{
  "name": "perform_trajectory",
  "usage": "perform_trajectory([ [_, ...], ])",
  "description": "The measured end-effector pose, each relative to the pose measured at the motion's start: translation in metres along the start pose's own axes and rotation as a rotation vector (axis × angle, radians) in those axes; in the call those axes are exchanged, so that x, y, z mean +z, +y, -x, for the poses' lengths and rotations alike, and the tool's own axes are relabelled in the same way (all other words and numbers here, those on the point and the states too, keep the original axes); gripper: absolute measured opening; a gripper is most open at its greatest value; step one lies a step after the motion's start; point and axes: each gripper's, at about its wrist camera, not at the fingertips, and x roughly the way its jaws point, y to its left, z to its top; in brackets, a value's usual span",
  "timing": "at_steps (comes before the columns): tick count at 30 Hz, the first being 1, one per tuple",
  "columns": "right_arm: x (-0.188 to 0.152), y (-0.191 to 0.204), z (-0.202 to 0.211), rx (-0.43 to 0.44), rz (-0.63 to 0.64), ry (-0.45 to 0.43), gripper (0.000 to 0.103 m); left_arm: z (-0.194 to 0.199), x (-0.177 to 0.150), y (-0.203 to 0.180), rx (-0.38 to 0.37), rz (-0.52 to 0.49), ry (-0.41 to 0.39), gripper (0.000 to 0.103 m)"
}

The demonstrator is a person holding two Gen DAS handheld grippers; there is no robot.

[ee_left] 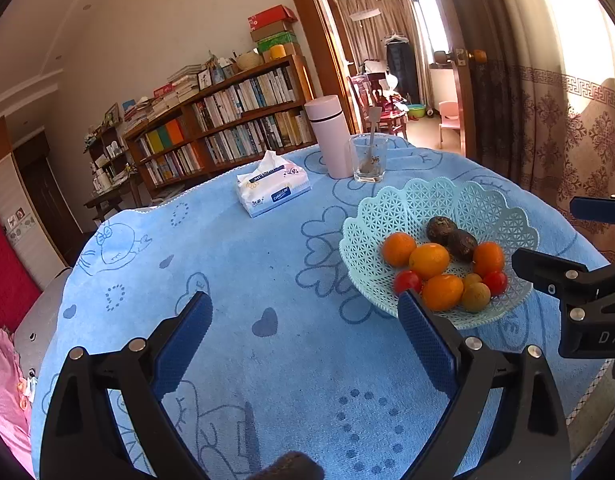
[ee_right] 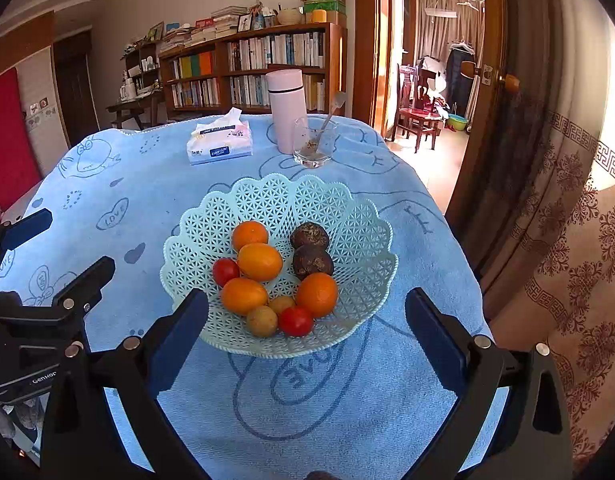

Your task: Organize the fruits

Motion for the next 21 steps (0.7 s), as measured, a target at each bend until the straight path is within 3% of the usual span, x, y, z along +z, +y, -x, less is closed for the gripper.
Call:
perform_trajectory([
  [21, -0.0026, -0.0032, -0.0061, -0.006, -0.002, 0.013, 0.1, -0.0029, -0.0042, -0.0092, -0.01, -0.04, 0.013, 0.093],
])
